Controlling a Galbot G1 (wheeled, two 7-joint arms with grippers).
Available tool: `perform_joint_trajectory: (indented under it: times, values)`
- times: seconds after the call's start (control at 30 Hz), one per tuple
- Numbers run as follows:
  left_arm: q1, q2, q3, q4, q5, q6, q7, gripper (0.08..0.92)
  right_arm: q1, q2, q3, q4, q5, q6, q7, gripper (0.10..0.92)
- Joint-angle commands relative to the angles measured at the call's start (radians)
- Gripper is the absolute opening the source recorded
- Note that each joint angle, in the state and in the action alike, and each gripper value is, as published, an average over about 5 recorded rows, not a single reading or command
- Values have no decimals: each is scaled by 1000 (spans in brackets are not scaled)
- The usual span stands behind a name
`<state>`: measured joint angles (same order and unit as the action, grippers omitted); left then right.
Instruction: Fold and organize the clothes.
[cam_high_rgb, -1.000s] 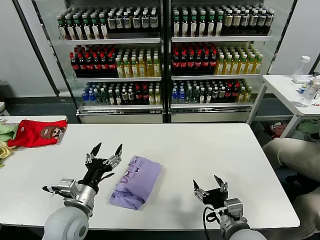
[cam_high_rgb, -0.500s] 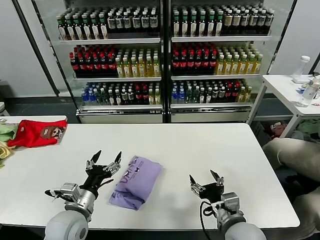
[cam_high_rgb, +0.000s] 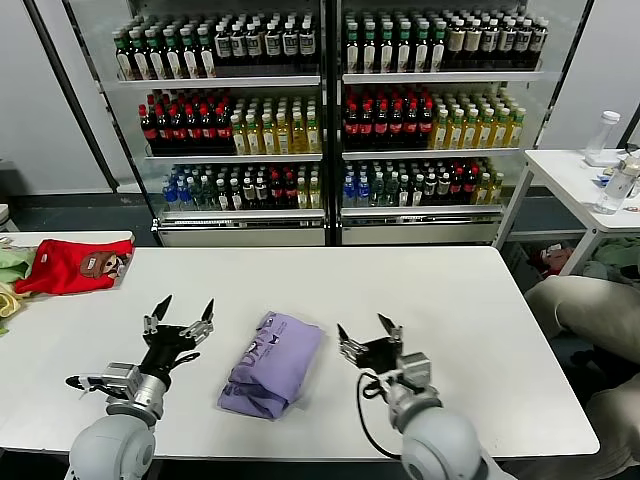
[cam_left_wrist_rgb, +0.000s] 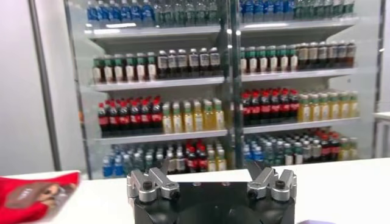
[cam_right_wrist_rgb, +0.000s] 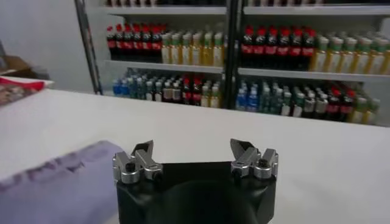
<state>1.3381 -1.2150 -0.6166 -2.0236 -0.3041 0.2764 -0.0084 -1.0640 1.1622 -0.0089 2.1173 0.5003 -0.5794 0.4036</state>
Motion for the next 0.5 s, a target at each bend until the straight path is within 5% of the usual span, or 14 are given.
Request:
perform_joint_trajectory:
  times: [0.03, 0.5]
  values:
    - [5, 17, -119, 63, 76, -40, 26, 823, 320, 61, -311, -158, 220, -1, 225, 823]
    - [18, 0, -119, 71, 77, -44, 27, 823, 425, 194, -476, -375, 278, -3, 359, 823]
